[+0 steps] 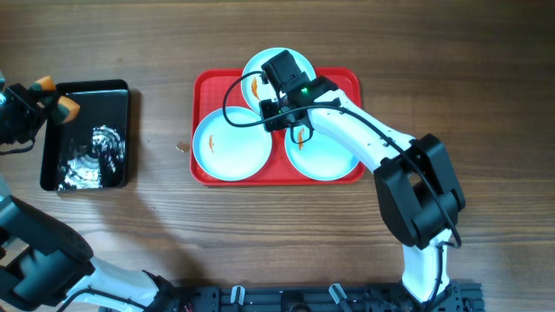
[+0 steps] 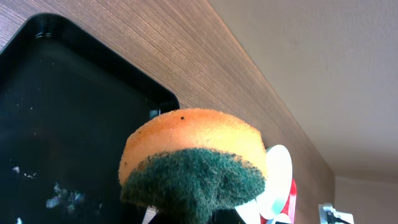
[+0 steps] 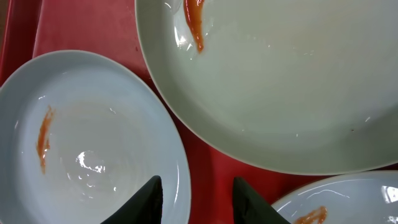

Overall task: Clean dirty plates on tray and stack at the side
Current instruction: 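Grip the rim of the left plate with the right gripper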

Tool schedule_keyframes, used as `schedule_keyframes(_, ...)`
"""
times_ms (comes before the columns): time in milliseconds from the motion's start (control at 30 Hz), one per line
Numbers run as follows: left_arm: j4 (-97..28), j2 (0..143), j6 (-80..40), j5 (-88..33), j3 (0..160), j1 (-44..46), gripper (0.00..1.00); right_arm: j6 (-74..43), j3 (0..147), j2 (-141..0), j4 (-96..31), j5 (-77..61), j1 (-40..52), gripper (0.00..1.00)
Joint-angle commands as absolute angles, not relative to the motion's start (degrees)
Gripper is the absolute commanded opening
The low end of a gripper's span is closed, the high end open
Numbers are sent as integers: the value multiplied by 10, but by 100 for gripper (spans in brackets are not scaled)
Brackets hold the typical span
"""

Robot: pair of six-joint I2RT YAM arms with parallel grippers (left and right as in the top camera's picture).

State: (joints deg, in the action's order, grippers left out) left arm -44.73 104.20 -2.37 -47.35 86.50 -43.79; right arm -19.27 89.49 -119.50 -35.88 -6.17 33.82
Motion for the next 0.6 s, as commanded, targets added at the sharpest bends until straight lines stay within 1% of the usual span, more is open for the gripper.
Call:
schedule_keyframes(0,-446,1045,-12,-474,862,-436,4,-212,886,-1230,-358,-75,344,37)
schedule_keyframes(333,-448,1045,-13,-474,862,-436,4,-221,886,-1244,-361,-79,355,37)
schedule_keyframes(400,-448,1045,-13,-474,862,-436,4,-221,886,-1245,-360,-77,357,35)
schedule_keyframes(467,-448,1045,-13,-475,862,-436,4,-227,886,-1245,-361,-63,358,28)
schedule_keyframes(567,-448,1045,-13,-475,862,-436,4,-227,886,-1250,-368,-59,358,28)
